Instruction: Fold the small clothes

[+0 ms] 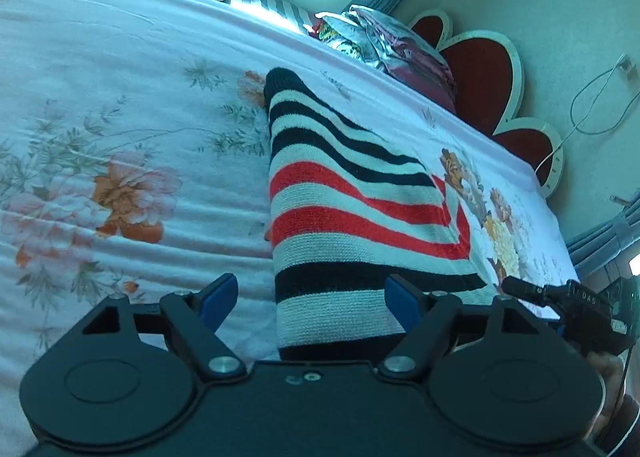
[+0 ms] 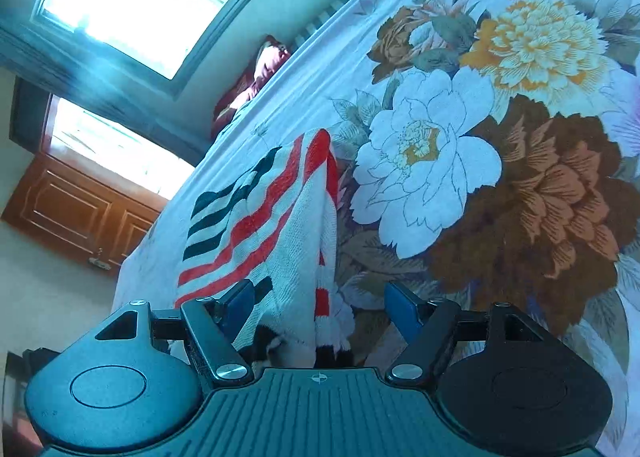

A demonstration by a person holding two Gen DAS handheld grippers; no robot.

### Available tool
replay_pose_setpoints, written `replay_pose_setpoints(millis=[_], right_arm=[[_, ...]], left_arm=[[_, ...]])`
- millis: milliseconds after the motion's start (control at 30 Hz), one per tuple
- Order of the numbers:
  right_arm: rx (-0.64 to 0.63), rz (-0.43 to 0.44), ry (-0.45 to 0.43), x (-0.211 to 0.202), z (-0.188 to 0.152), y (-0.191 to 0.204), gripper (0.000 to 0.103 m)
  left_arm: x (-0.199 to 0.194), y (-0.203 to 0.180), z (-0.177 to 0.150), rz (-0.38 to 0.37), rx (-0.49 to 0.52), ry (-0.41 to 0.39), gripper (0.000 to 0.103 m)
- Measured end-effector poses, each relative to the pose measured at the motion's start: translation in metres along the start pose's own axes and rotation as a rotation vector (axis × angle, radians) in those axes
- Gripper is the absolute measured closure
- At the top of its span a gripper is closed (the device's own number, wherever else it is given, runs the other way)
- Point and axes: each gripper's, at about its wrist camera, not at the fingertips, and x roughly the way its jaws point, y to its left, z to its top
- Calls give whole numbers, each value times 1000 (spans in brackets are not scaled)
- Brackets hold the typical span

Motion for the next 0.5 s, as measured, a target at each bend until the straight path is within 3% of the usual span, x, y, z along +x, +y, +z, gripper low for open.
replay_pose_setpoints(millis=[100,300,400,500], right_arm=[[3,48,69,15,11,-14,31],[-46,128,154,34,16,-11,33],[-84,121,185,54,16,0,55],[-158,70,174,62,12,18,64]], left_arm=[[12,0,4,-28,-23,11,21],[39,6,11,-92,-74,61,31],[48,0,17,-70,-66,59,31],[55,-22,21,34,12,54,39]])
